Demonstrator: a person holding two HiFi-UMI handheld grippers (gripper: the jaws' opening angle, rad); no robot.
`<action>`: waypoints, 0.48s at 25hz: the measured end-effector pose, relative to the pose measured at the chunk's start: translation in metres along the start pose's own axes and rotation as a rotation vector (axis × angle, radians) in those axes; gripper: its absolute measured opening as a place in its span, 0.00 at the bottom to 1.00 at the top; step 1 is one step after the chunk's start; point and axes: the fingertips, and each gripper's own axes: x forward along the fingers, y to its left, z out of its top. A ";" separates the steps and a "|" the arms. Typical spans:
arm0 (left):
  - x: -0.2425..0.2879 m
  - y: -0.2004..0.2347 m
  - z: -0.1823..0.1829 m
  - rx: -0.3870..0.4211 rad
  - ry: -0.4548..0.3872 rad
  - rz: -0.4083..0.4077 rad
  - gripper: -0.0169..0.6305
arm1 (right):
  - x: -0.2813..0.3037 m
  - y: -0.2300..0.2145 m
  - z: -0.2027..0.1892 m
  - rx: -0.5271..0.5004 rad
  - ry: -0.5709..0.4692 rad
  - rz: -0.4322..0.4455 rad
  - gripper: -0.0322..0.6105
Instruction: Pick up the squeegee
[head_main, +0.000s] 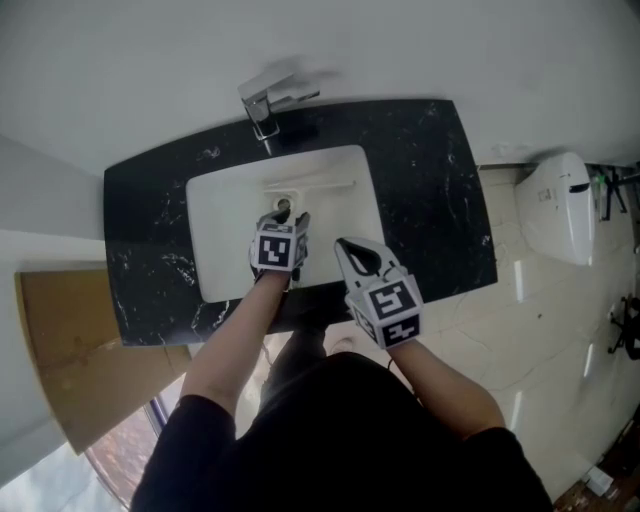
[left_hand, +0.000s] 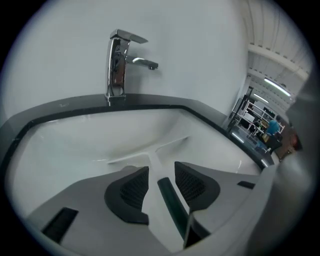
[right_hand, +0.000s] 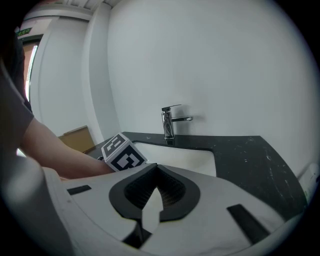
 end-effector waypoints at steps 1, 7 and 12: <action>0.006 0.000 -0.002 -0.013 0.014 -0.012 0.29 | 0.004 -0.002 0.000 0.005 0.004 0.000 0.06; 0.029 -0.003 -0.010 -0.055 0.060 -0.052 0.29 | 0.020 -0.015 0.001 0.039 0.019 -0.009 0.06; 0.033 -0.005 -0.012 -0.057 0.066 -0.058 0.24 | 0.020 -0.018 0.002 0.053 0.016 -0.014 0.06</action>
